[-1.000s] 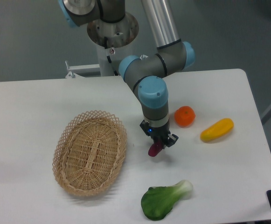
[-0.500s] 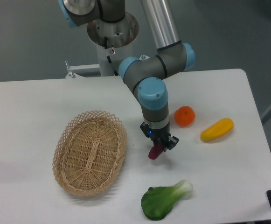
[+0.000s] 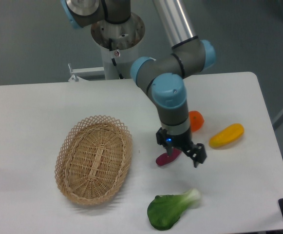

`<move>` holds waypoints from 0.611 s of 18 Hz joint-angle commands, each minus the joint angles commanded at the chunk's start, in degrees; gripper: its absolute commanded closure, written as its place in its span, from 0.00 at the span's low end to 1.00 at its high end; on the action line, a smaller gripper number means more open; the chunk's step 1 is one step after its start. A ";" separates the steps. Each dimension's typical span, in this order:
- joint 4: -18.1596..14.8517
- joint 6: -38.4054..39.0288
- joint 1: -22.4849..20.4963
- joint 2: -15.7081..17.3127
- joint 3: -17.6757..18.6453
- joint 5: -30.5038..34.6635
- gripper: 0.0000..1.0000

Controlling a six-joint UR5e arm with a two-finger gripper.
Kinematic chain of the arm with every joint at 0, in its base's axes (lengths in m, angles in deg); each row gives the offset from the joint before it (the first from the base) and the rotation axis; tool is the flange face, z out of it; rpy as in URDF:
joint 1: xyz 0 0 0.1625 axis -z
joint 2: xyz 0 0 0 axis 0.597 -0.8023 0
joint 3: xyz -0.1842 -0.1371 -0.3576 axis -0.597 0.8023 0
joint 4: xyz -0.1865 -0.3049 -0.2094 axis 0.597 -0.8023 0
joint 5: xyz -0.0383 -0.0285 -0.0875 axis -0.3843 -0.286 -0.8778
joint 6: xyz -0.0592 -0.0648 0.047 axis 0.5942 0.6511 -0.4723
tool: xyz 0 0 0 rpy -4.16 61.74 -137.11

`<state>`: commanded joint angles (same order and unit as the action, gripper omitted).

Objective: Place the sweet potato on the table

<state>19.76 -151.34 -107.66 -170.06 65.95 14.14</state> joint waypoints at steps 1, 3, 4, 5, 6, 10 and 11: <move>-0.87 -0.53 -0.97 0.00 -1.32 -0.53 0.00; -4.38 -3.06 -2.72 0.17 -4.65 -2.02 0.00; -6.66 -5.08 -3.78 0.18 -6.15 -2.20 0.00; -8.86 -7.62 -5.01 0.18 -7.47 -2.38 0.00; -10.71 -10.43 -6.15 0.26 -8.62 -2.55 0.00; -14.33 -19.14 -9.67 1.23 -10.82 -2.73 0.00; -14.50 -22.38 -10.28 1.23 -10.82 -3.08 0.00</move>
<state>5.25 -173.72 -117.94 -168.82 55.13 11.06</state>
